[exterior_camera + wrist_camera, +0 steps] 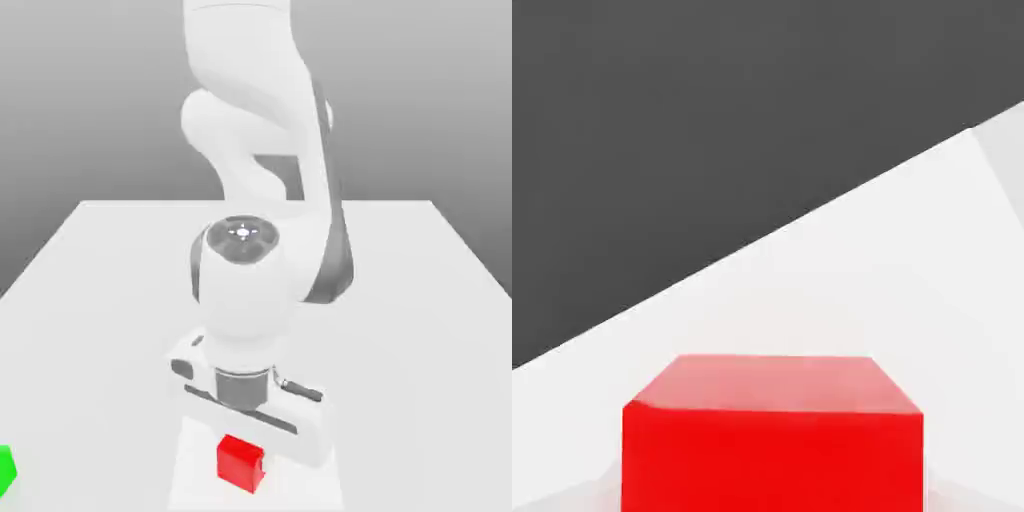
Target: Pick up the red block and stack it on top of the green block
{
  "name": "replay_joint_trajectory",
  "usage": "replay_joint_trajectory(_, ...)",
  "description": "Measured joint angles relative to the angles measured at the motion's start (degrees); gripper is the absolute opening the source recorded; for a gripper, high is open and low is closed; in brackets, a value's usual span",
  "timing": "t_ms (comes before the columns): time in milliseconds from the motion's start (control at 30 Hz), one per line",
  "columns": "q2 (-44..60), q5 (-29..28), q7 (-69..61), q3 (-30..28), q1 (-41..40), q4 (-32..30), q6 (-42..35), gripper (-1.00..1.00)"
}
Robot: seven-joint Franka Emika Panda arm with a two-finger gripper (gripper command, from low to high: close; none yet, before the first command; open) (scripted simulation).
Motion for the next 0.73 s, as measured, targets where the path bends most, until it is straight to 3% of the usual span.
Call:
replay_joint_trajectory(100,-4.6,1.9,-1.5,0.1,-1.1,0.2,-4.7,-1.0)
replay_joint_trajectory(467,2.7,7.7,-6.4,-11.9,-17.0,19.0,-16.5,-1.0)
replay_joint_trajectory(600,9.6,9.7,-7.9,-12.7,-19.8,22.0,-12.6,-1.0)
replay_joint_trajectory(633,11.1,10.0,-8.1,-12.6,-20.0,22.2,-11.3,1.0)
replay_joint_trajectory(733,11.1,10.0,-8.1,-12.6,-20.0,22.2,-11.3,1.0)
